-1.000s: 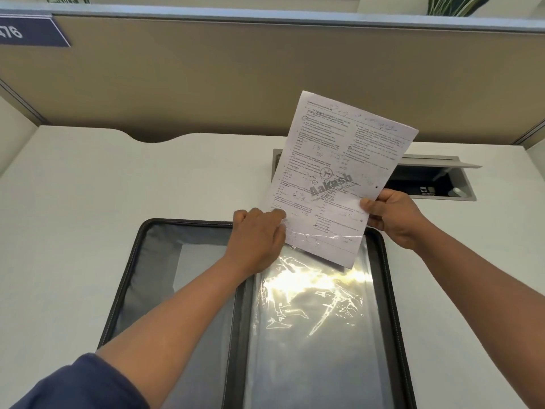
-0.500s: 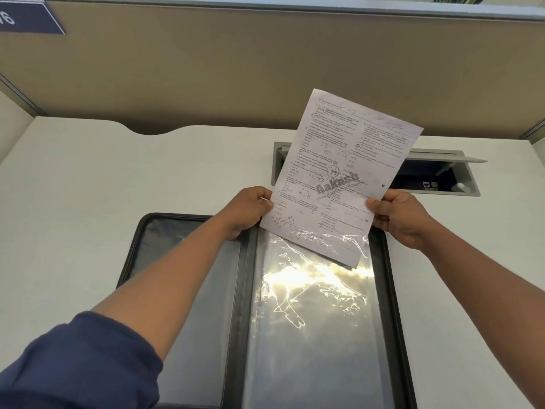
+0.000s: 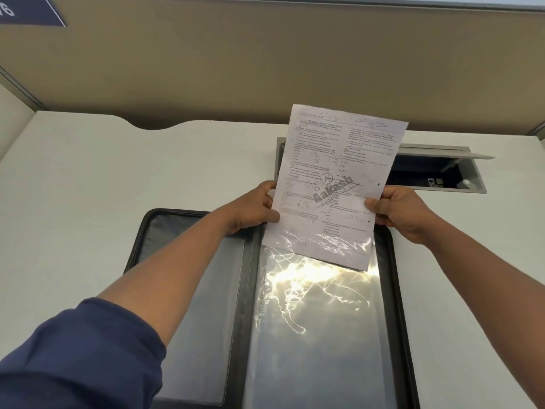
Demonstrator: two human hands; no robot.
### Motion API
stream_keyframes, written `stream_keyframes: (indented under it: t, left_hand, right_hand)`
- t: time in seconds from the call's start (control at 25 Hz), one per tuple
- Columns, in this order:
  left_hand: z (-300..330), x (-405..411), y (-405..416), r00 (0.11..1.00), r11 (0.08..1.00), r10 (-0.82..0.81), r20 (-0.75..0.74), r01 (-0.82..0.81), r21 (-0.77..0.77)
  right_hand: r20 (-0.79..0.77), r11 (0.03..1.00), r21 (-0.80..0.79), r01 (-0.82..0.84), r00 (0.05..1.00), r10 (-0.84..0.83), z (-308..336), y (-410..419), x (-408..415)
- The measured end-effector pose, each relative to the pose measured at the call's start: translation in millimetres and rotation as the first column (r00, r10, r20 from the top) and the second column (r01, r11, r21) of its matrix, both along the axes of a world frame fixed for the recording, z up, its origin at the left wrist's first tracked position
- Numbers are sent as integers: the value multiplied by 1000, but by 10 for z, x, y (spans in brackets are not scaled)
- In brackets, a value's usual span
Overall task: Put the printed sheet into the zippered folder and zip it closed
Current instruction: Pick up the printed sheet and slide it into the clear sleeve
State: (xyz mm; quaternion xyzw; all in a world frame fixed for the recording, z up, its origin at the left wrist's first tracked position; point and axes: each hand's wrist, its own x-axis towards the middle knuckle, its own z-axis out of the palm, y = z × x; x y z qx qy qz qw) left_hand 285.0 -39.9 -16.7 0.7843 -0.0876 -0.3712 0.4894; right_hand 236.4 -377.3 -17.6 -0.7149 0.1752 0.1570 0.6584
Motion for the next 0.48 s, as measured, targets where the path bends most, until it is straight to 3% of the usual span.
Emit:
stream_keyframes:
  t: [0.08, 0.2, 0.32, 0.48]
  left_hand:
    - [-35, -46, 9, 998, 999, -52, 24, 52, -7]
    - [-94, -169, -23, 980, 991, -107, 170, 90, 102]
    - [-173, -241, -44, 955, 989, -70, 288, 28, 146]
    - [-203, -288, -30, 949, 991, -14, 314, -30, 133]
  right_hand:
    - [-5, 996, -44, -71, 997, 71, 25, 32, -11]
    - [-47, 984, -102, -145, 989, 141, 44, 82, -42]
    - [-84, 974, -122, -191, 980, 181, 44, 105, -114]
    - [-97, 970, -132, -203, 977, 191, 4, 116, -208]
